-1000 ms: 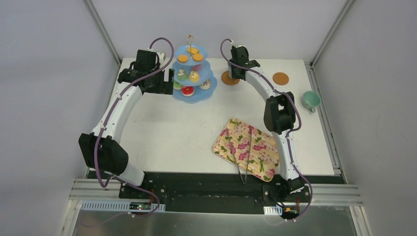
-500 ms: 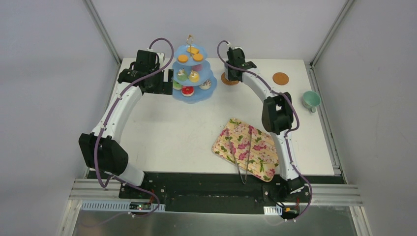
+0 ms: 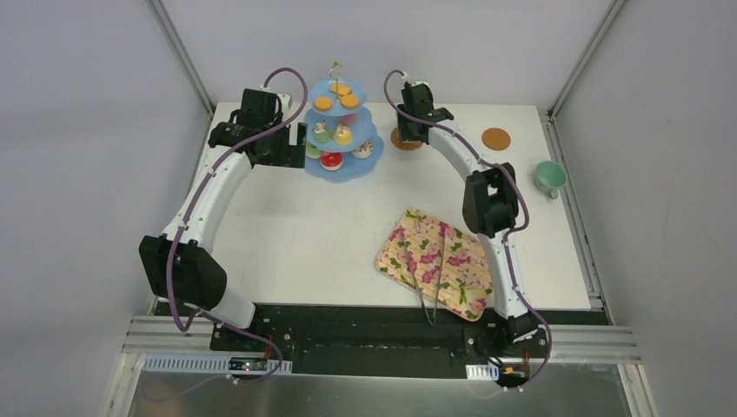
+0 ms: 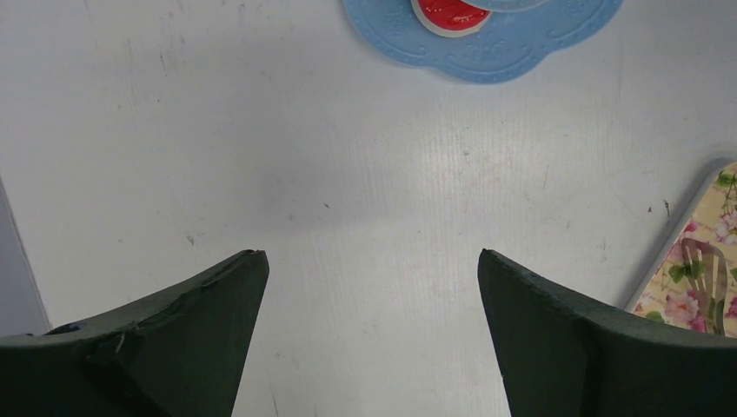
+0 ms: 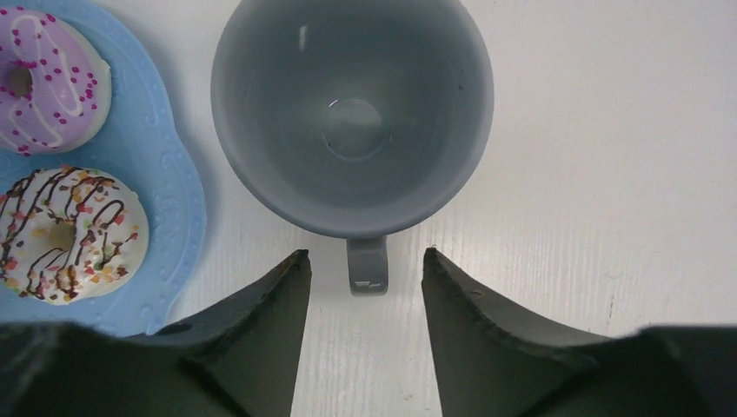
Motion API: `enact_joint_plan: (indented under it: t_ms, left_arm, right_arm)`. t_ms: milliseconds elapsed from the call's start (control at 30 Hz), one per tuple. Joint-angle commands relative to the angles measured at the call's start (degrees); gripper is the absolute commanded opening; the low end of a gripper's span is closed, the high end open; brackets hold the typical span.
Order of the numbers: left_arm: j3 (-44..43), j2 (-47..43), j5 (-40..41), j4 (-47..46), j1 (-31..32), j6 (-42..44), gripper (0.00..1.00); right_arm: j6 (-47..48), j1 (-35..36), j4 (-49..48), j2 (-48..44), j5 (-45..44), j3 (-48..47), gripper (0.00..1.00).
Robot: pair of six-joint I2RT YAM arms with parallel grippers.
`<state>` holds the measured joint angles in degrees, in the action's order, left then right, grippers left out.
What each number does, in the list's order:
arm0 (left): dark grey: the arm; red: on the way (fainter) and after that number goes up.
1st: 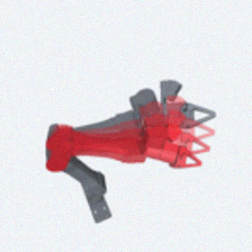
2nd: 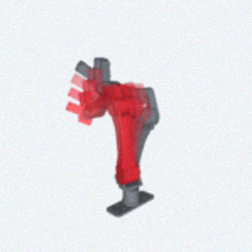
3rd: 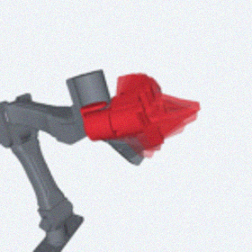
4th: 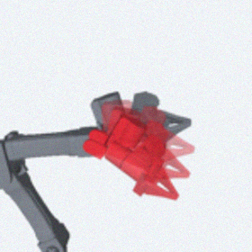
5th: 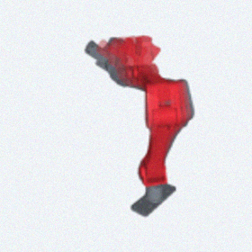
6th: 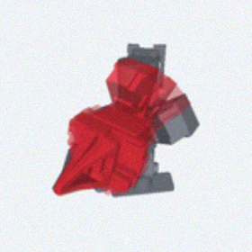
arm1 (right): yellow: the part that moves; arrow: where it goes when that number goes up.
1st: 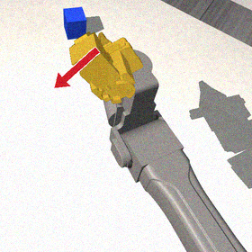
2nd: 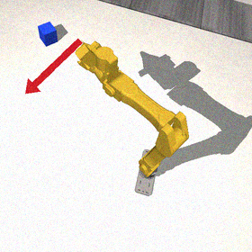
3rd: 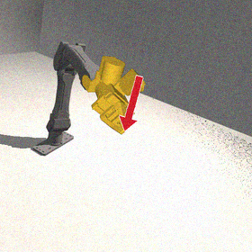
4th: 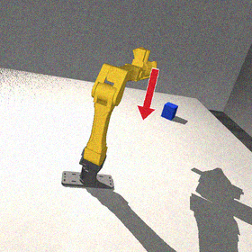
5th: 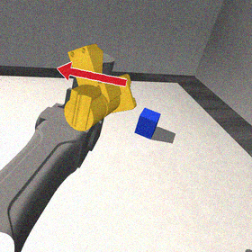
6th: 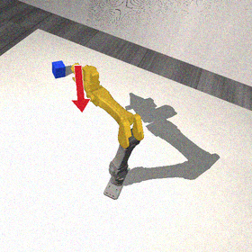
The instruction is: Serve the afternoon tea
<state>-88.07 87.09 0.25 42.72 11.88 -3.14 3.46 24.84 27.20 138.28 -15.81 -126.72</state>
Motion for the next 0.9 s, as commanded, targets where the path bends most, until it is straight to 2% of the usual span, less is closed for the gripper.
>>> enact_joint_plan:
  t_ms: [0,133,233,333,433,500,733,867]
  left_arm:
    - [1.1,-1.6,0.0,0.0,-0.7,1.1,0.96]
    - [0.7,-1.0,-0.2,-0.1,-0.7,1.0,0.96]
    - [0.8,-1.0,-0.2,-0.2,-0.7,0.9,0.96]
    - [1.3,-1.4,-0.2,-0.2,-0.7,0.9,0.96]
    - [1.8,-1.7,-0.2,-0.2,-0.7,0.9,0.96]
    - [1.7,-1.7,-0.2,-0.1,-0.7,1.0,0.96]
    - [1.1,-1.5,-0.2,0.2,-0.7,1.0,0.96]
    - [1.0,-1.7,0.6,0.7,-0.7,1.2,0.96]
  right_arm:
    - [2.7,0.1,-1.9,-9.4,-0.7,-0.4,0.63]
    - [7.3,-0.9,-4.9,-16.7,-3.0,3.9,0.75]
    - [6.4,-5.0,-10.4,-21.2,-6.6,9.9,0.76]
    - [-0.4,-13.1,-10.2,-22.3,-8.0,12.3,0.75]
    - [-8.0,-19.6,-8.0,-20.8,-5.8,12.1,0.64]
    - [-9.9,-22.0,-6.6,-18.3,-4.0,10.5,0.61]
    - [-10.0,-24.7,-3.2,-5.3,-5.4,0.7,0.37]
    - [-10.0,-26.0,-2.0,-0.9,-3.8,-1.5,0.22]
